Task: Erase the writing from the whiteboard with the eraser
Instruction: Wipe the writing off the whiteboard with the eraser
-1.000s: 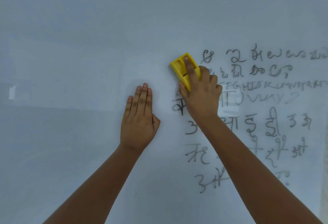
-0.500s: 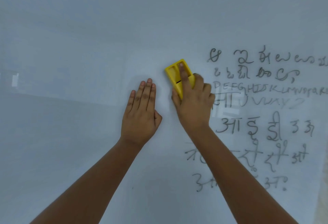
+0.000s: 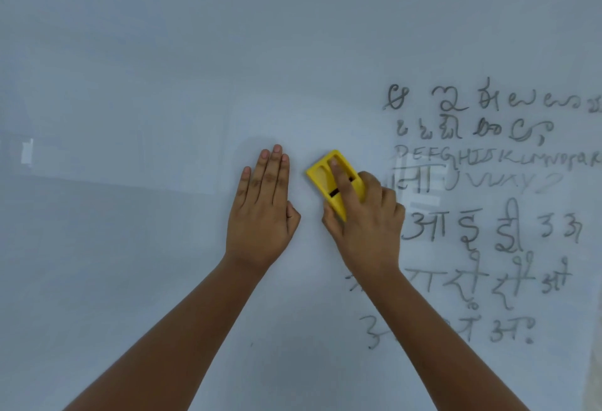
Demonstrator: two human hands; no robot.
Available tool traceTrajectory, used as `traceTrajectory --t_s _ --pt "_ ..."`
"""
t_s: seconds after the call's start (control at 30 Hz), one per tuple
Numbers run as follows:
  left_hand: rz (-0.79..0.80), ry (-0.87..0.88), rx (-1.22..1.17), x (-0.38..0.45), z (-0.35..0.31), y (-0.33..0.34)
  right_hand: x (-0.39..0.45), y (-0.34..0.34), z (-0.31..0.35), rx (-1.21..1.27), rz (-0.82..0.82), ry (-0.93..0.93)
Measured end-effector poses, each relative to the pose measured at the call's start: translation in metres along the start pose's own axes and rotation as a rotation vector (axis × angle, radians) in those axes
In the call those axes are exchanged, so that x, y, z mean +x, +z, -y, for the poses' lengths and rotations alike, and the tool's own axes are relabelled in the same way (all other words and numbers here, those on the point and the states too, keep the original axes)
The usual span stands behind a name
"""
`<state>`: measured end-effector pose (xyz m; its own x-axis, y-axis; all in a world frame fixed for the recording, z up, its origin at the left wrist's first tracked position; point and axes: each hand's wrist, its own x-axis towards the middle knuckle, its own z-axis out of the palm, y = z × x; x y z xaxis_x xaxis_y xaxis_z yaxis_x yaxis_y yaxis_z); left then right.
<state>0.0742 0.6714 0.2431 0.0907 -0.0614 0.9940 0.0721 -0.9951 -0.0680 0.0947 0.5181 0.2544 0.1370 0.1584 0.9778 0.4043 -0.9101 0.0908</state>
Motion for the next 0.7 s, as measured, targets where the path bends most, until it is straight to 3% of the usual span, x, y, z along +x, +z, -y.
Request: traceTrajectory --t_s 0.17,0.33,0.5,0.7 --pt "0.001 0.004 0.007 0.0 0.0 0.001 0.014 0.003 -0.004 0.046 -0.067 0.148" --pt "-0.001 -0.002 -0.006 0.0 -0.001 0.001 -0.025 0.006 -0.003 0.046 0.005 0.055" --pt "0.005 0.003 -0.004 0.0 0.0 0.0 0.0 0.004 -0.005 0.075 -0.054 0.209" --pt "0.021 -0.001 -0.007 -0.002 -0.001 0.001 -0.039 0.006 0.004 0.084 0.038 0.141"
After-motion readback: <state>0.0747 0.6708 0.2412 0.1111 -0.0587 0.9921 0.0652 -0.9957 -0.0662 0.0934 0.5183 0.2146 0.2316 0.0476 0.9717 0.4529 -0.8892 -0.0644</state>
